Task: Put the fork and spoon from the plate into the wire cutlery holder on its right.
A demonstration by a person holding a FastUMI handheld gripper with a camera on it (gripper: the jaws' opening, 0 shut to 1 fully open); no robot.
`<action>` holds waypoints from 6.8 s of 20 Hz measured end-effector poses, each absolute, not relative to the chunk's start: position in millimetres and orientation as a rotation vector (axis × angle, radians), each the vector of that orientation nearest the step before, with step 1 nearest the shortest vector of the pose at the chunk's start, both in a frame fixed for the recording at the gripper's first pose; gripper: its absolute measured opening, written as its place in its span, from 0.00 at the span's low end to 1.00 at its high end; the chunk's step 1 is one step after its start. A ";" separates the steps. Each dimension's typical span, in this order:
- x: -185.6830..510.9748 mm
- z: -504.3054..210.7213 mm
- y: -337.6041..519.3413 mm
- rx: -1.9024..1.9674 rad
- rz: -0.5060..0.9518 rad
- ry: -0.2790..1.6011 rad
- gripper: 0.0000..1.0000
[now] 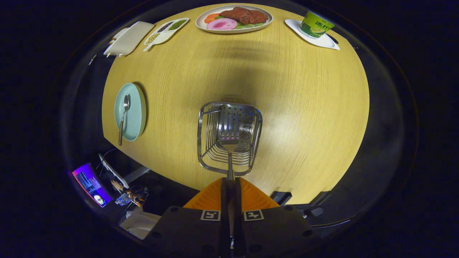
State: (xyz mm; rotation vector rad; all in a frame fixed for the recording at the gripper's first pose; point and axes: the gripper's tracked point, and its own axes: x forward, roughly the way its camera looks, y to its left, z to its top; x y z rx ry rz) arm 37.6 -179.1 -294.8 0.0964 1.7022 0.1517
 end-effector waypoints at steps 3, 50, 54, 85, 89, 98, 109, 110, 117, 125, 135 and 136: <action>36.7 -296.0 -179.9 0.097 0.154 1.725 0.11; 87.8 -297.8 182.7 0.255 0.244 1.173 0.99; 102.8 -330.8 197.6 0.179 0.182 1.161 0.99; 121.4 -369.0 192.4 0.031 0.225 1.204 0.06; 122.1 -337.4 181.6 0.065 0.262 1.193 0.06; 110.2 -250.0 63.5 0.026 0.296 1.168 0.06; 59.0 -208.0 -123.5 -0.099 0.209 1.241 0.06; 53.8 -213.3 -134.9 -0.099 0.205 1.268 0.06; 29.3 -263.1 -170.4 -0.014 0.199 1.527 0.06; 42.4 -297.6 -166.9 0.061 0.131 1.749 0.06; 55.5 -281.9 -155.8 0.122 0.141 1.672 0.37; 57.9 -273.5 -153.3 0.146 0.144 1.636 0.51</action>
